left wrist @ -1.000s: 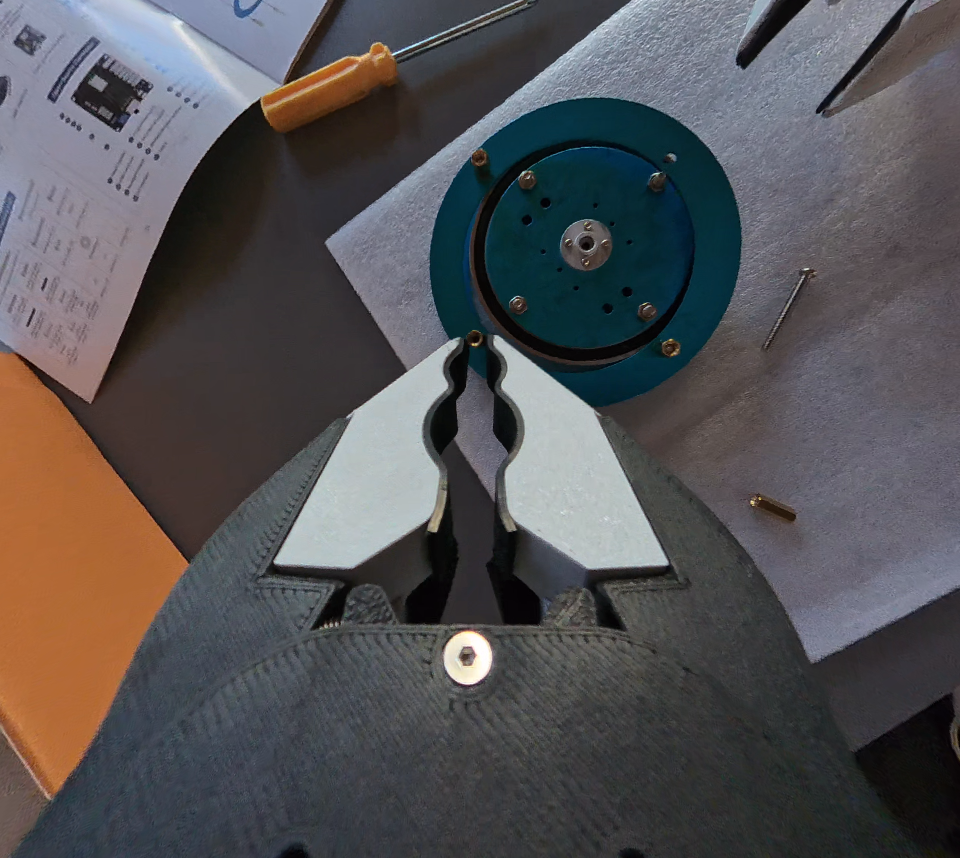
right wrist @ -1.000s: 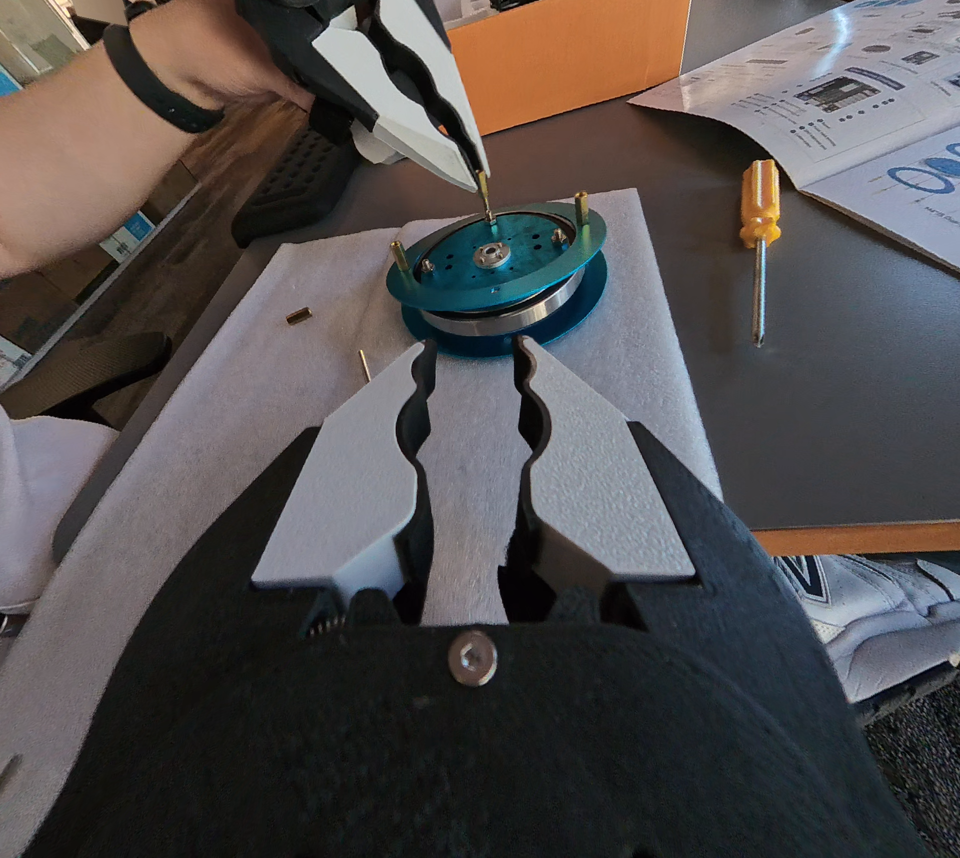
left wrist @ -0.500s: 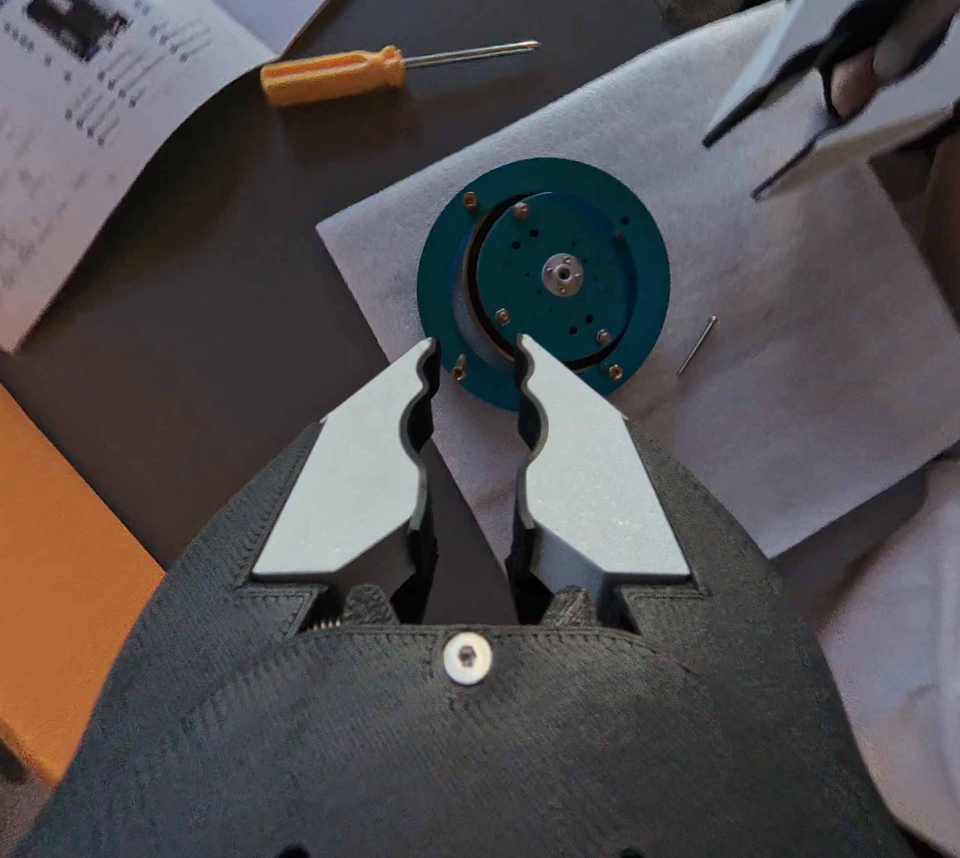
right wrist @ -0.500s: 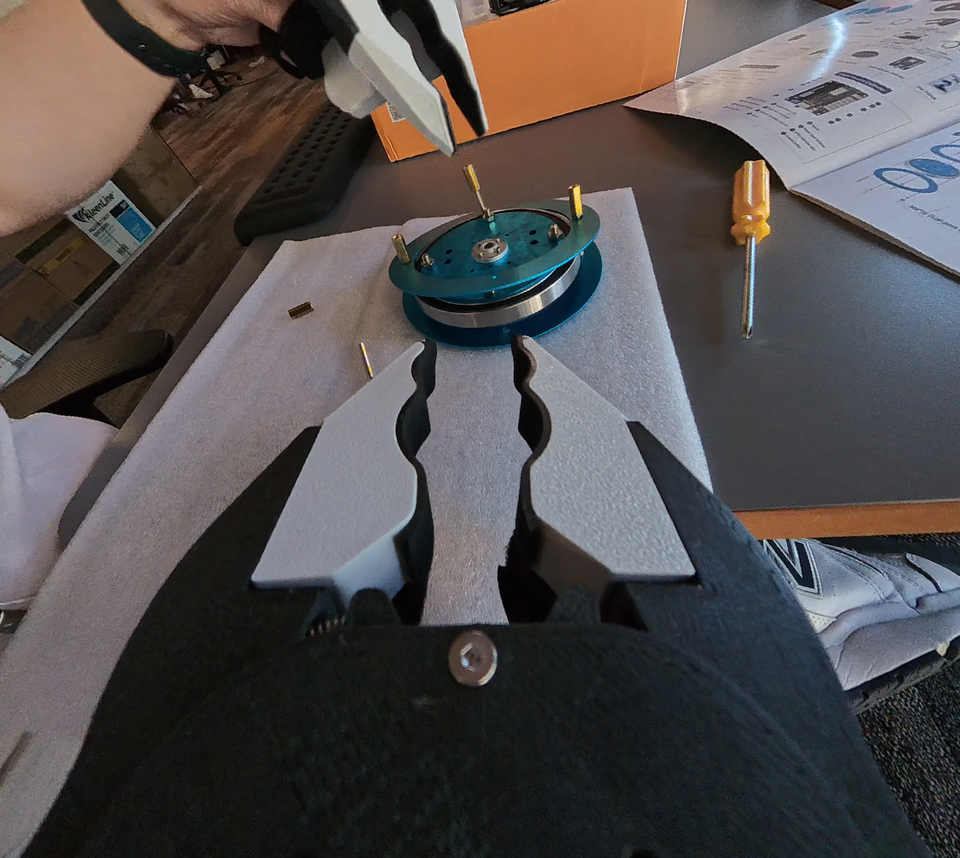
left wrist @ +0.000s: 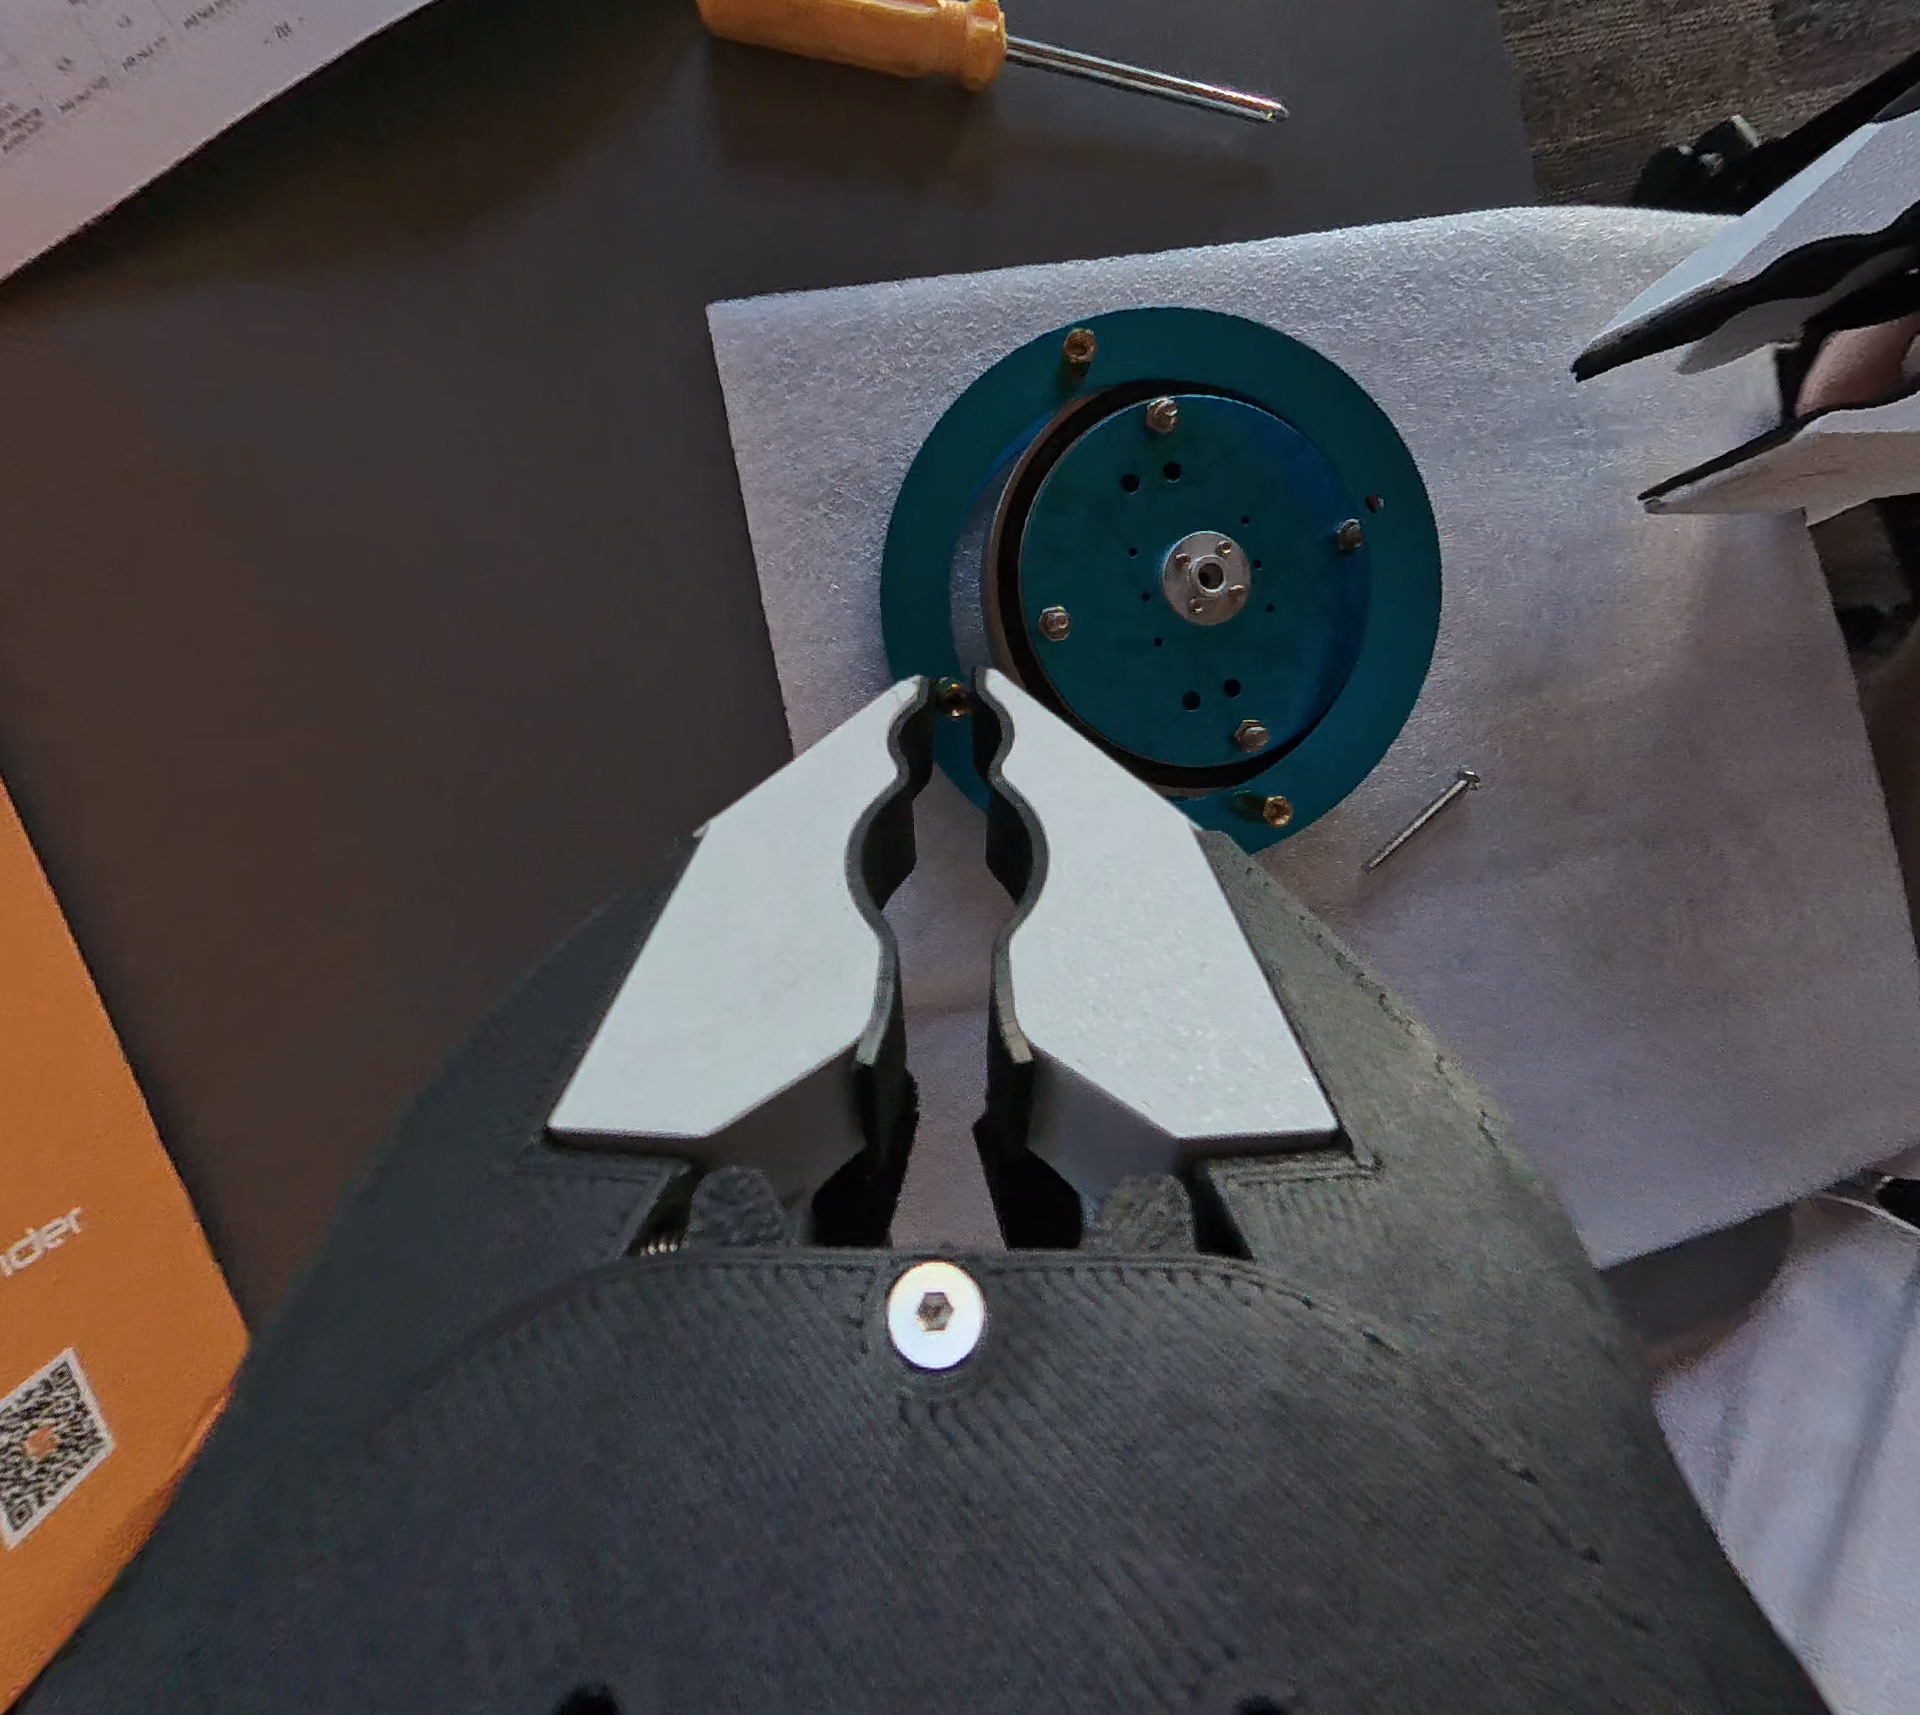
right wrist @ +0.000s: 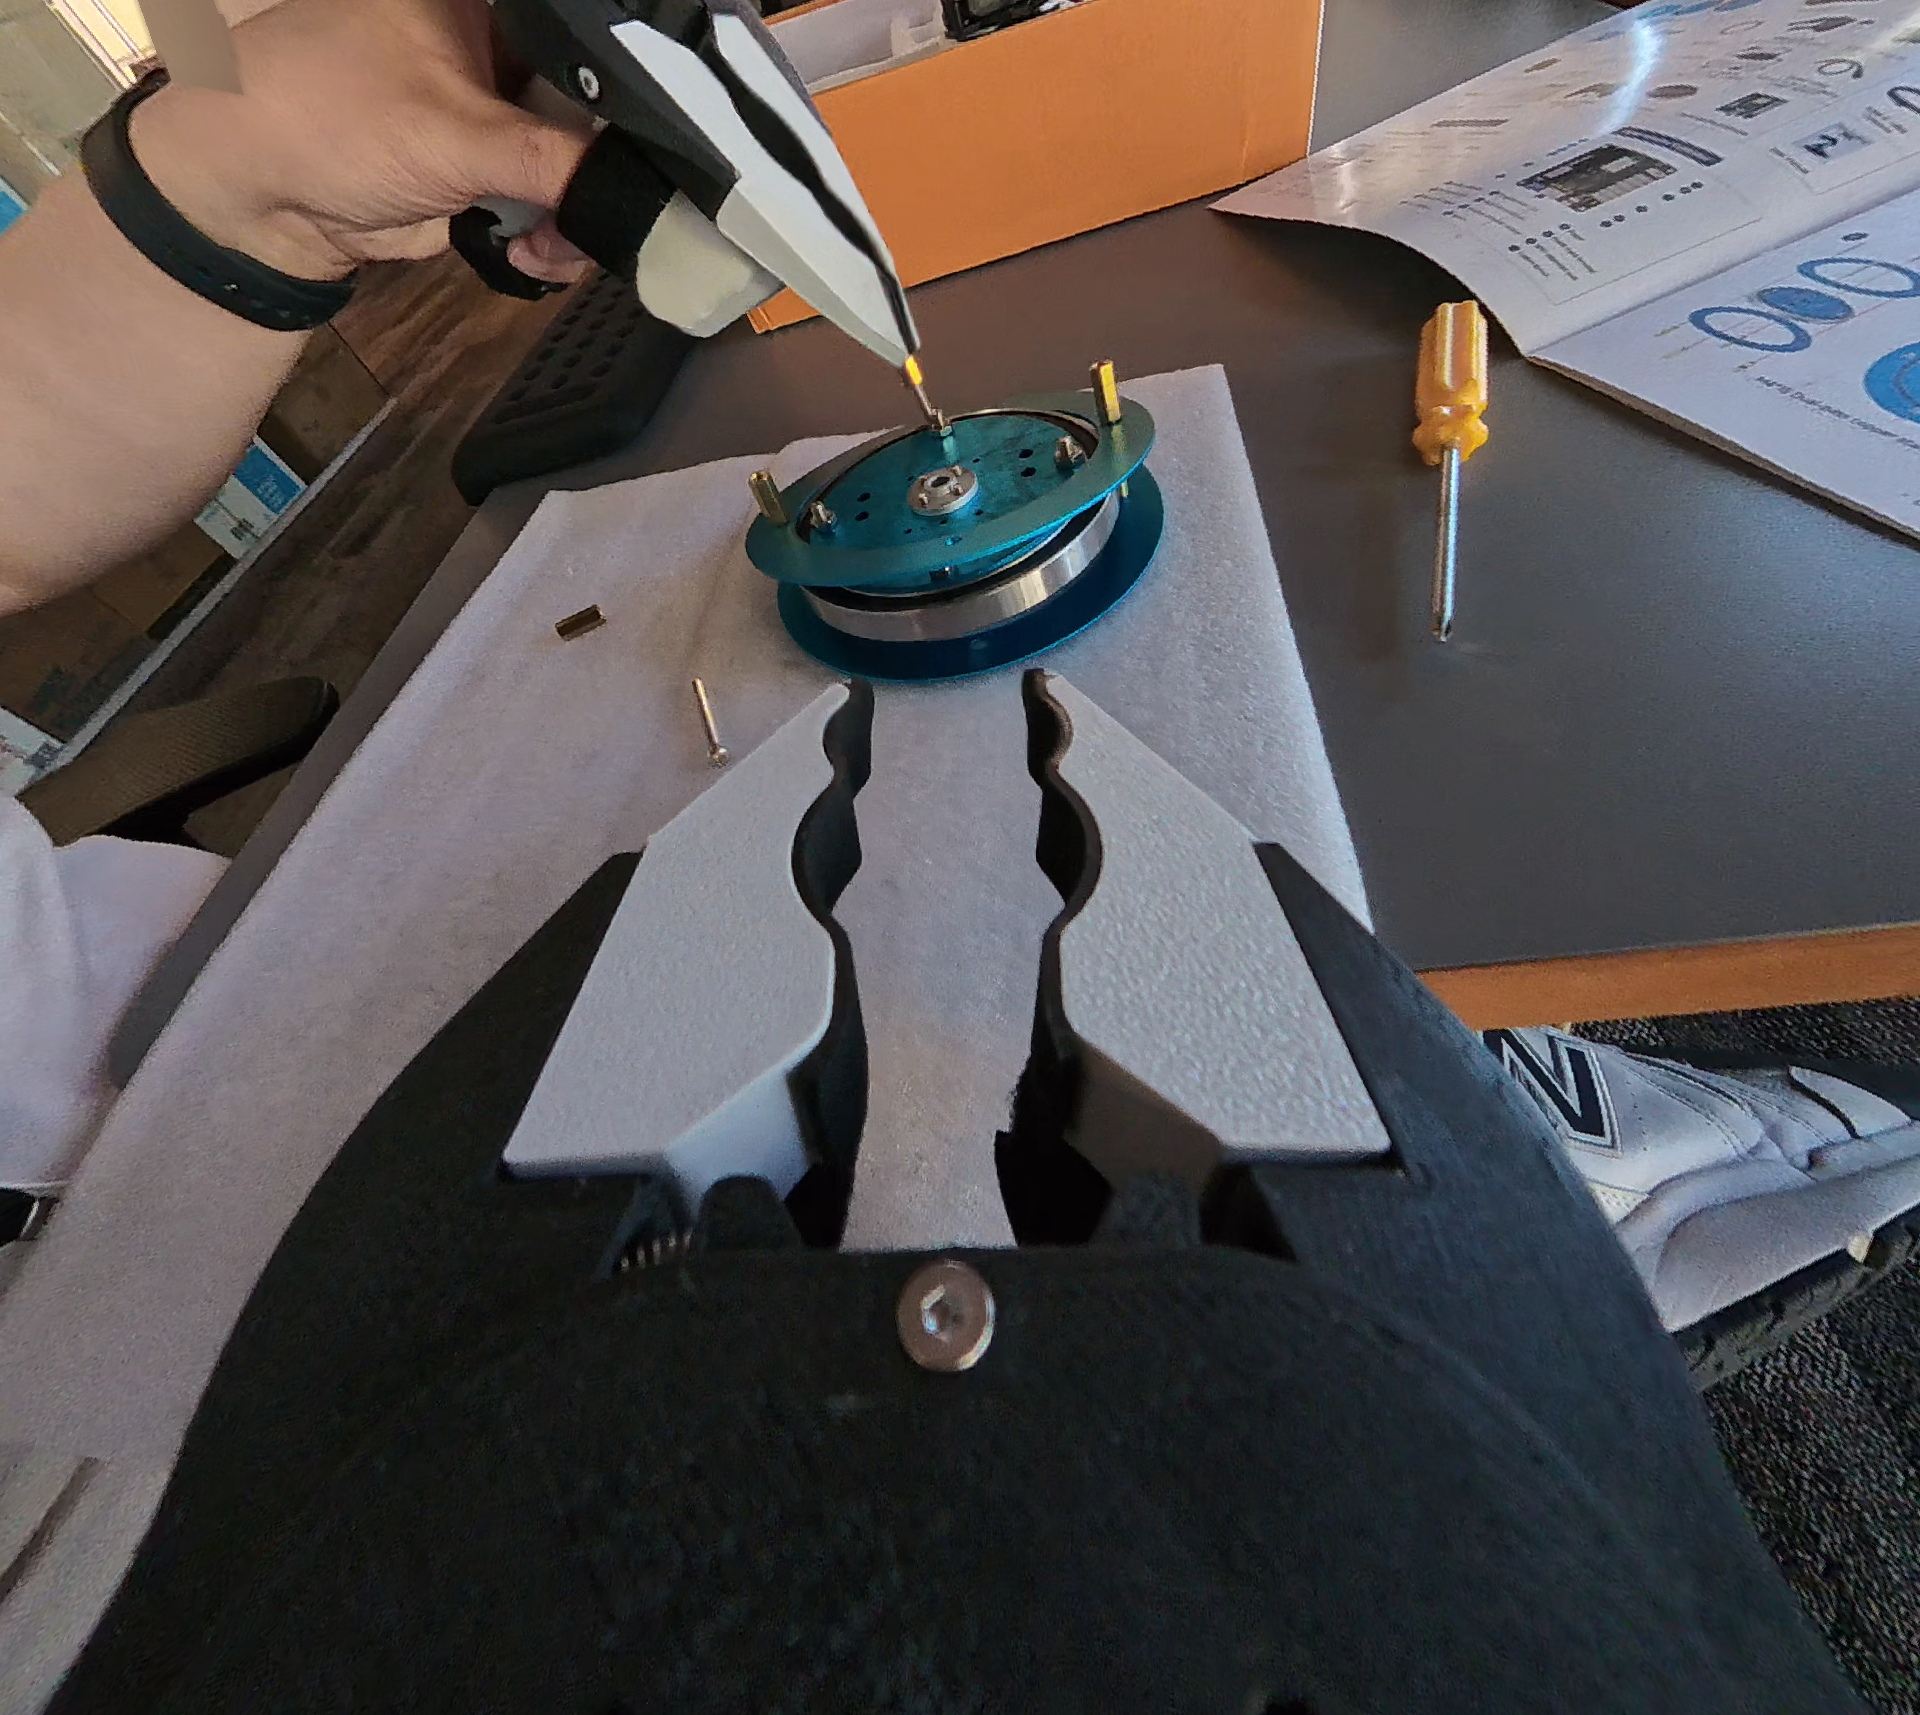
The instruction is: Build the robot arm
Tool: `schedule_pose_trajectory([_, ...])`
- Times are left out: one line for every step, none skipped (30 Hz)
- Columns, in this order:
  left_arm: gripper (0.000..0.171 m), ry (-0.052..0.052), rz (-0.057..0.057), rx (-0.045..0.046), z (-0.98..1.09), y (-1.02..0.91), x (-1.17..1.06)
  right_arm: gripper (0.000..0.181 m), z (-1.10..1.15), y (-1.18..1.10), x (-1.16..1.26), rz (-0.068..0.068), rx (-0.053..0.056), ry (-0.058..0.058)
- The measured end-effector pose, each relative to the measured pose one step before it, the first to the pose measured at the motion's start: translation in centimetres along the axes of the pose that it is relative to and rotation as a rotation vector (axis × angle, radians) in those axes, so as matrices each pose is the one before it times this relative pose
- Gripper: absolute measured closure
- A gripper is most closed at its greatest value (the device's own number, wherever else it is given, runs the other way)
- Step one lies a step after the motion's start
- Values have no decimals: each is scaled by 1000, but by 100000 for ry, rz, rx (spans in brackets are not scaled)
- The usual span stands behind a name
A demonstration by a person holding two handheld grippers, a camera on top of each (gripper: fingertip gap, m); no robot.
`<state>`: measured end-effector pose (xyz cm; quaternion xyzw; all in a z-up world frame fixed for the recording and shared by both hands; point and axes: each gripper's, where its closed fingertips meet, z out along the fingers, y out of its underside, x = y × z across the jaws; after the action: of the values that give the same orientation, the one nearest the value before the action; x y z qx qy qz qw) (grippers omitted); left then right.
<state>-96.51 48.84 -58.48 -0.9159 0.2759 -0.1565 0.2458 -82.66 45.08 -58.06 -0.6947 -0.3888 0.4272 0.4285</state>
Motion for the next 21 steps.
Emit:
schedule_pose_trajectory([167, -1373, 1537, -212, 10, -65, -151, 153, -28, 101, 114, 133, -268, 223])
schedule_pose_trajectory([167, -855, 1597, -522, 28, -11, -73, 153, -9, 111, 98, 173, -303, 160])
schedule_pose_trajectory([167, -550, 1482, -479, 26, 2, -34, 153, -13, 89, 98, 202, -144, 60])
schedule_pose_trajectory([167, -421, 1398, -392, 15, -23, -9, 153, 3, 73, 91, 285, 7, -36])
schedule_pose_trajectory([167, -397, 1569, -423, 21, 6, 6, 153, 0, 64, 73, 405, 58, -190])
schedule_pose_trajectory([167, -661, 1765, -415, 9, 5, -24, 153, -3, 69, 55, 442, 19, -305])
schedule_pose_trajectory([167, -607, 2358, -304, 9, -36, 7, 153, -14, 58, 63, 390, 44, -279])
schedule_pose_trajectory([167, -1260, 2900, -206, 27, -18, -49, 153, -15, 55, 53, 353, 111, -238])
schedule_pose_trajectory([166, -1982, 2979, -274, 33, 10, -130, 153, -15, 41, 51, 335, 113, -310])
schedule_pose_trajectory([166, -2113, 3089, -356, 32, 28, -106, 153, -12, 38, 37, 383, -21, -301])
schedule_pose_trajectory([165, -2358, 2837, -288, 33, 35, -115, 153, 8, 64, 65, 394, -205, -109])
schedule_pose_trajectory([165, -2770, 2595, -572, 26, 68, -202, 153, 18, 110, 54, 493, -587, -48])
schedule_pose_trajectory([164, -2212, 2095, -821, 32, 106, -105, 153, 40, 156, 70, 624, -1190, 216])
schedule_pose_trajectory([161, -1078, 1188, -865, 39, 140, 59, 153, 39, 252, 123, 885, -2001, 817])
schedule_pose_trajectory([155, -274, 218, -872, 61, 159, 110, 153, 27, 348, 178, 1298, -2994, 1359])
schedule_pose_trajectory([148, 97, -710, -538, 63, 131, 97, 153, -6, 306, 62, 898, -3227, 949])
schedule_pose_trajectory([145, 489, -1123, -110, 22, 111, 73, 152, 6, 255, -116, -621, -3020, 185])
schedule_pose_trajectory([144, 708, -1087, 480, -24, 68, 68, 152, 52, 302, -98, -1923, -3138, 760])
schedule_pose_trajectory([144, 320, -1049, 903, -91, 10, -53, 152, 104, 355, -5, -2865, -3372, 1588])
schedule_pose_trajectory([143, -188, -1046, 819, -143, 25, -159, 152, 150, 397, 14, -3218, -3504, 1921])
schedule_pose_trajectory([143, -195, -1047, 528, -193, 77, -179, 152, 191, 309, -14, -3338, -2840, 1685])
